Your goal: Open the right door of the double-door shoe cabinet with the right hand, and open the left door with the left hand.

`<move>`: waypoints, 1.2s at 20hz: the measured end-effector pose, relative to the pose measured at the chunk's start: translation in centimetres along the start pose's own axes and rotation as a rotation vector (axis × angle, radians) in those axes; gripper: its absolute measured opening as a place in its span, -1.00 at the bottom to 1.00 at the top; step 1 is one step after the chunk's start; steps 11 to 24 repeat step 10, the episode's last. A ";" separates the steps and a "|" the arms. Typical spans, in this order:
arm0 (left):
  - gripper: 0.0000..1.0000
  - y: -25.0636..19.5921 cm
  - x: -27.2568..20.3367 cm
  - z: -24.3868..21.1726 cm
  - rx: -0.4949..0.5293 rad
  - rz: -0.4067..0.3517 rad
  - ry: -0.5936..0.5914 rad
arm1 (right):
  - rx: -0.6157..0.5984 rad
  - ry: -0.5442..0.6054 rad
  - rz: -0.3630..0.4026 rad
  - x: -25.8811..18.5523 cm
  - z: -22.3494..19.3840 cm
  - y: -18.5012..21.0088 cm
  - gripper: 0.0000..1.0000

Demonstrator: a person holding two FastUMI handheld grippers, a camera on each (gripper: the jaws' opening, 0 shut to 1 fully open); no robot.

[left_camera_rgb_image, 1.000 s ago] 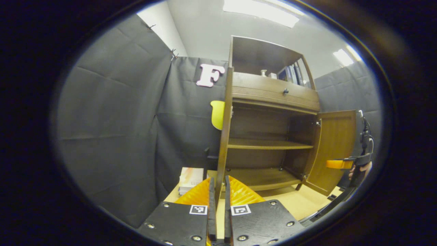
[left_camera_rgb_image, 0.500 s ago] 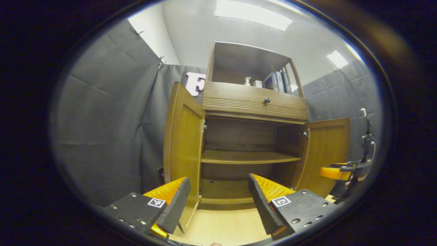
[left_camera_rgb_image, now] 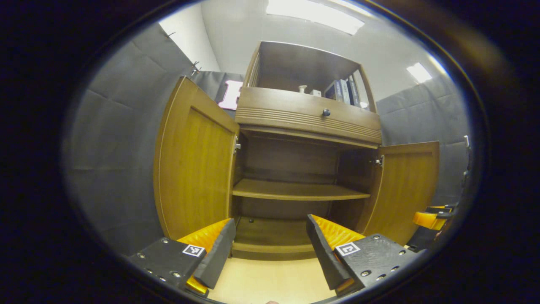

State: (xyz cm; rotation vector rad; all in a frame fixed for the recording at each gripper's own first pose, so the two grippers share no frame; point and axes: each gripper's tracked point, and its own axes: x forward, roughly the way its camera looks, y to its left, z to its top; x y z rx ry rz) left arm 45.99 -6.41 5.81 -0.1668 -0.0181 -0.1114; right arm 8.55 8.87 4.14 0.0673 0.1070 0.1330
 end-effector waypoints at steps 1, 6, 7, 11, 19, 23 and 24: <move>0.93 0.1 0.2 -0.2 0.005 0.002 0.000 | -0.001 0.000 -0.008 0.0 0.0 -0.1 0.95; 0.93 -0.1 0.8 -0.2 0.021 -0.013 -0.007 | 0.000 -0.018 -0.020 0.4 0.7 0.4 0.95; 0.93 -0.1 0.9 -0.2 0.026 -0.020 -0.011 | 0.000 -0.018 -0.018 0.6 0.8 0.6 0.95; 0.93 0.1 1.2 -0.1 0.050 -0.028 -0.024 | 0.003 -0.020 -0.013 1.0 0.9 1.4 0.95; 0.93 0.1 1.2 -0.1 0.050 -0.028 -0.024 | 0.003 -0.020 -0.013 1.0 0.9 1.4 0.95; 0.93 0.1 1.2 -0.1 0.050 -0.028 -0.024 | 0.003 -0.020 -0.013 1.0 0.9 1.4 0.95; 0.93 0.1 1.2 -0.1 0.050 -0.028 -0.024 | 0.003 -0.020 -0.013 1.0 0.9 1.4 0.95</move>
